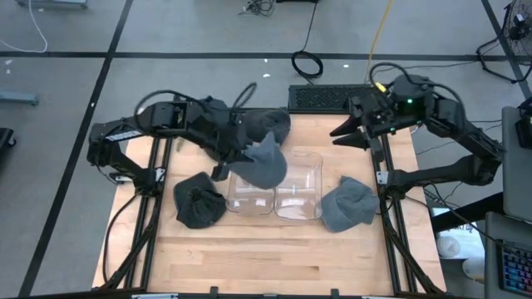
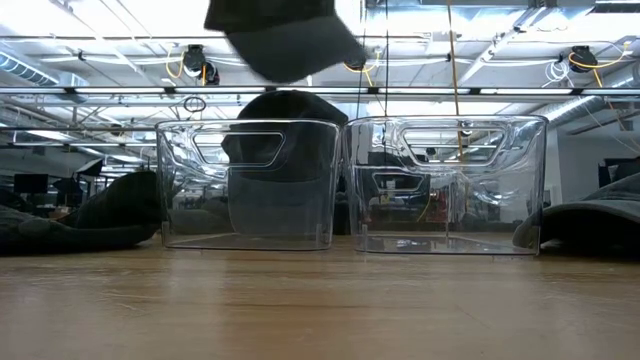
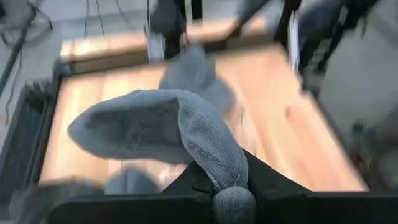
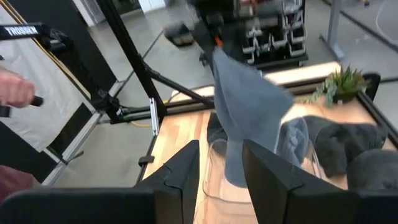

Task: Pick & Place hat
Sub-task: Put the bottom gray cap into the left transparent bin

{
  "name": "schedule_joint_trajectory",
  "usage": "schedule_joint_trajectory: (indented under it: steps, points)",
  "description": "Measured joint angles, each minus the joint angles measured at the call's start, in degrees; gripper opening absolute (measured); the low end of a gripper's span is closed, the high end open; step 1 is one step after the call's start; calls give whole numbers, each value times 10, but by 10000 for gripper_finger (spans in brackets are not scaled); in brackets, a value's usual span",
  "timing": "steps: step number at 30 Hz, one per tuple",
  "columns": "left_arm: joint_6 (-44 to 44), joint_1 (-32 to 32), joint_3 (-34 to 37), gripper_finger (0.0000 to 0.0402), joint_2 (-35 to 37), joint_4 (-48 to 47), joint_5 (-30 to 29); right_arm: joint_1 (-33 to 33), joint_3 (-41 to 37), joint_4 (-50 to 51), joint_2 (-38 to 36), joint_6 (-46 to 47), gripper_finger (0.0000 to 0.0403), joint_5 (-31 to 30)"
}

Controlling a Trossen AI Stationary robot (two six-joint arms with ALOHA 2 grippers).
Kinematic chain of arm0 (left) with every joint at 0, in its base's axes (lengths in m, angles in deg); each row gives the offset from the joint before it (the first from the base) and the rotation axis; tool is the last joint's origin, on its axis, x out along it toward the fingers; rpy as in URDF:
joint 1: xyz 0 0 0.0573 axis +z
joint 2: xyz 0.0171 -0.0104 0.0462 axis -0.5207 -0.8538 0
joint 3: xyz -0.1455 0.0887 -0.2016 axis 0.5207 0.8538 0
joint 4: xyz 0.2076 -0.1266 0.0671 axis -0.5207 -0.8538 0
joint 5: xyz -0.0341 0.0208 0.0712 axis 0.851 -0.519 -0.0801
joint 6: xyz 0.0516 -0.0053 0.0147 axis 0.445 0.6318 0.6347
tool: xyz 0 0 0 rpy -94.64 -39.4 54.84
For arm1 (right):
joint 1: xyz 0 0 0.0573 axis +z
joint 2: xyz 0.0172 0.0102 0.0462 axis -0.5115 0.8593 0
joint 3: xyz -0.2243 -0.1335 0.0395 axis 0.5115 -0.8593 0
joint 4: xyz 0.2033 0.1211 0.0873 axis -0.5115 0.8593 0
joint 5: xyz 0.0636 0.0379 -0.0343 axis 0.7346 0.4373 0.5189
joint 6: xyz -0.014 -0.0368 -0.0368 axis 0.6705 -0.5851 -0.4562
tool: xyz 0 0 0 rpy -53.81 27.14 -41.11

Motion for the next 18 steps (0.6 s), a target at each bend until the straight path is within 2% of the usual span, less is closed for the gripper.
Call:
schedule_joint_trajectory:
  steps: [7, 18]
  points:
    - [86, -24, -1, 31, -31, -71, -61, 0, 0, -35, -18, 0, 105, 0]
    - [125, -43, -1, 31, -79, -142, -143, 0, 0, -48, -14, 0, 102, 0]
